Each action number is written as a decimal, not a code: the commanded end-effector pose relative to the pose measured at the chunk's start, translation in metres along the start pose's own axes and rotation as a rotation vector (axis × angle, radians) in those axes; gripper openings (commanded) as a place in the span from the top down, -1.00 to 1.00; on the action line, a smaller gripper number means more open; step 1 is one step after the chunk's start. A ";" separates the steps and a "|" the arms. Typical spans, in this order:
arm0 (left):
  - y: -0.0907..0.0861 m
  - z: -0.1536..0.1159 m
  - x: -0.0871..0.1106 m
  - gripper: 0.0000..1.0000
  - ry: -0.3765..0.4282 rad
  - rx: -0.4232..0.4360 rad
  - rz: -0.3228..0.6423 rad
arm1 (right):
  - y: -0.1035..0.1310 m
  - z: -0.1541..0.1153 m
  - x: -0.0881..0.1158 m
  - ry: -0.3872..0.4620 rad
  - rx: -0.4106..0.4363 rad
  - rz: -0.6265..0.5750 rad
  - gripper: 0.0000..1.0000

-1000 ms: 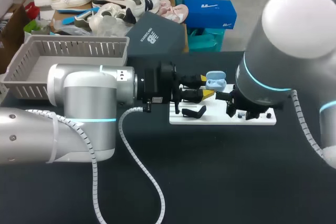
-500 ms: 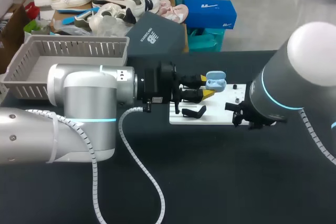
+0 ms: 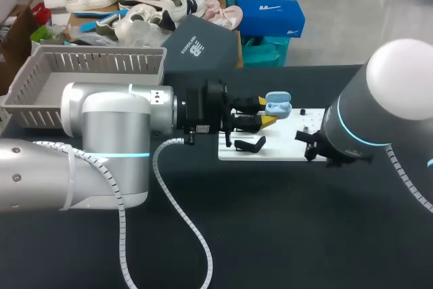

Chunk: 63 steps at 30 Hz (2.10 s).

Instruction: Pick up each earbud case from the left stands, insert the matching earbuds, close the lid, and place the case in the box.

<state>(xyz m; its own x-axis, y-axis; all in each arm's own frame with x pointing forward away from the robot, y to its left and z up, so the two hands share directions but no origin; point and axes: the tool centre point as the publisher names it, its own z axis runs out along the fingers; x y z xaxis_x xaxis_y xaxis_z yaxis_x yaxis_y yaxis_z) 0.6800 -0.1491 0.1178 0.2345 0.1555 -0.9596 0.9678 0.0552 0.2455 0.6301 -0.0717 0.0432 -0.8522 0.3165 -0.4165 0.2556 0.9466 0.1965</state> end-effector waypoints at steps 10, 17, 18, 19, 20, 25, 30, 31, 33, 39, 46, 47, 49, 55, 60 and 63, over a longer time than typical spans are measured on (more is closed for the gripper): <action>0.000 0.000 0.001 1.00 -0.003 -0.003 0.001 | 0.002 0.025 -0.018 -0.005 0.009 0.000 0.37; 0.000 0.000 0.001 1.00 -0.003 -0.003 0.001 | 0.003 0.032 -0.027 0.004 0.010 0.000 0.38; 0.000 0.000 0.001 1.00 -0.003 -0.003 0.001 | 0.004 0.032 -0.028 0.004 0.010 0.001 0.38; 0.000 0.000 0.001 1.00 -0.003 -0.003 0.001 | 0.005 0.034 -0.029 0.004 0.010 0.000 0.37; 0.000 0.000 0.001 1.00 -0.003 -0.003 0.001 | 0.006 0.034 -0.030 0.004 0.011 0.000 0.37; 0.000 0.000 0.001 1.00 -0.003 -0.003 0.001 | 0.008 0.037 -0.031 0.008 0.013 0.006 0.36; 0.000 0.000 0.001 1.00 -0.003 -0.003 0.001 | 0.009 0.038 -0.030 0.006 0.012 0.024 0.35; 0.000 0.000 0.001 1.00 -0.003 -0.003 0.001 | 0.009 0.040 -0.031 0.007 0.012 0.029 0.34; 0.000 0.000 0.001 1.00 -0.003 -0.003 0.001 | 0.009 0.041 -0.031 0.009 0.008 0.035 0.34; 0.000 0.000 0.001 1.00 -0.003 -0.003 0.001 | 0.007 0.043 -0.032 0.010 -0.001 0.049 0.34; 0.000 0.000 0.001 1.00 -0.003 -0.003 0.001 | 0.006 0.045 -0.034 0.010 -0.001 0.054 0.36; 0.000 0.000 0.001 1.00 -0.003 -0.003 0.001 | 0.007 0.046 -0.035 0.010 -0.002 0.055 0.36; 0.000 0.000 0.001 1.00 -0.003 -0.003 0.001 | 0.008 0.047 -0.035 0.012 -0.003 0.055 0.36; 0.000 0.000 0.001 1.00 -0.003 -0.003 0.001 | 0.009 0.048 -0.036 0.016 -0.009 0.059 0.36; 0.000 0.000 0.001 1.00 -0.003 -0.003 0.001 | 0.008 0.048 -0.035 0.017 -0.012 0.071 0.40; 0.000 0.000 0.001 1.00 -0.003 -0.003 0.001 | 0.009 0.048 -0.035 0.017 -0.013 0.074 0.40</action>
<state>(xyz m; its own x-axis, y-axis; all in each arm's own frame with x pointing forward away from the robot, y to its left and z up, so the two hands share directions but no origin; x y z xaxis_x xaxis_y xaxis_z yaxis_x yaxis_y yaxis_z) 0.6800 -0.1491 0.1178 0.2345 0.1555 -0.9596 0.9678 0.0553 0.2455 0.6839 -0.0719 0.0188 -0.8423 0.3826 -0.3797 0.3128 0.9206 0.2338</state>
